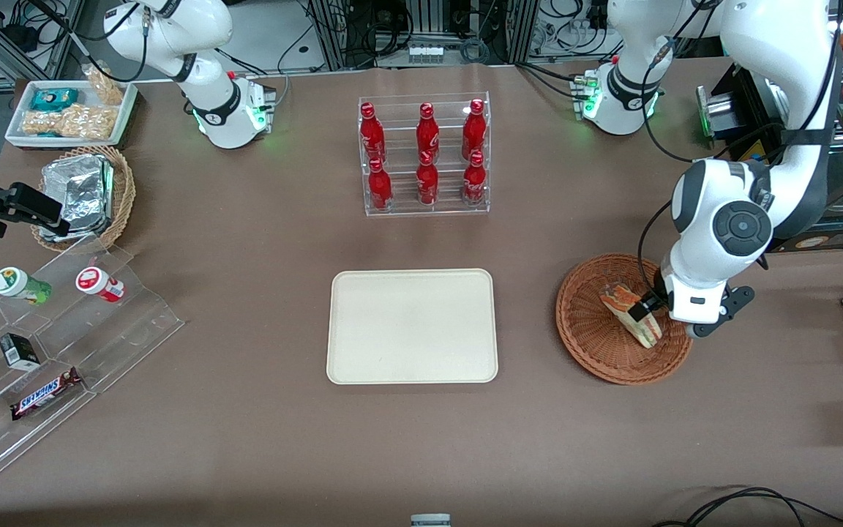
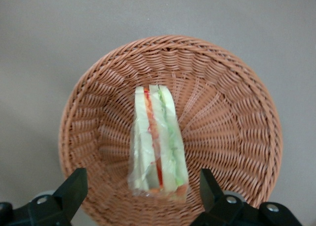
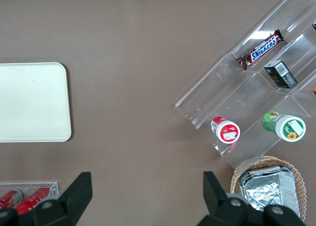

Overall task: Place sandwich from basket to tray
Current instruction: 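Lower the left gripper over the wrapped sandwich and close on it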

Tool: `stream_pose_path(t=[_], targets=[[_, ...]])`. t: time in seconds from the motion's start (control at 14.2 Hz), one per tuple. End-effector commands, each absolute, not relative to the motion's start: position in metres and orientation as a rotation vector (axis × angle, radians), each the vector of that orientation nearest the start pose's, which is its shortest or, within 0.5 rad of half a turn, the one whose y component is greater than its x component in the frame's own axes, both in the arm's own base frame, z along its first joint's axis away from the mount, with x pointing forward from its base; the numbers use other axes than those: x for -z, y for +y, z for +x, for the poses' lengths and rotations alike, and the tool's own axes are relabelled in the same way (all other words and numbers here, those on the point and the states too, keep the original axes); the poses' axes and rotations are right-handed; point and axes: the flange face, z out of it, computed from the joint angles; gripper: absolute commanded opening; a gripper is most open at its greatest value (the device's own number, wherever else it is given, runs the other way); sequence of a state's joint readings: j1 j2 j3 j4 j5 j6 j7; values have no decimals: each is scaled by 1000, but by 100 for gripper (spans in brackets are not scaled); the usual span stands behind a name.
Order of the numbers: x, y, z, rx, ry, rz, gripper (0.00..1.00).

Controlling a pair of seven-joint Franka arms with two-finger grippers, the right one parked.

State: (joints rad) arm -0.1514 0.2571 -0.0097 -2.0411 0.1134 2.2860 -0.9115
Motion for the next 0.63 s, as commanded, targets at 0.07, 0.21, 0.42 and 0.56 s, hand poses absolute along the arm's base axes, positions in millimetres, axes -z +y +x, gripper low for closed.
stream_pose_path(t=[0.07, 0.21, 0.42, 0.56], targets=[[-288, -94, 575, 61, -1230, -2875, 100], [-274, -98, 575, -9, -1316, -2872, 100], [-252, -99, 578, -131, -1464, -2859, 40], [-254, -100, 577, -135, -1346, -2909, 7]])
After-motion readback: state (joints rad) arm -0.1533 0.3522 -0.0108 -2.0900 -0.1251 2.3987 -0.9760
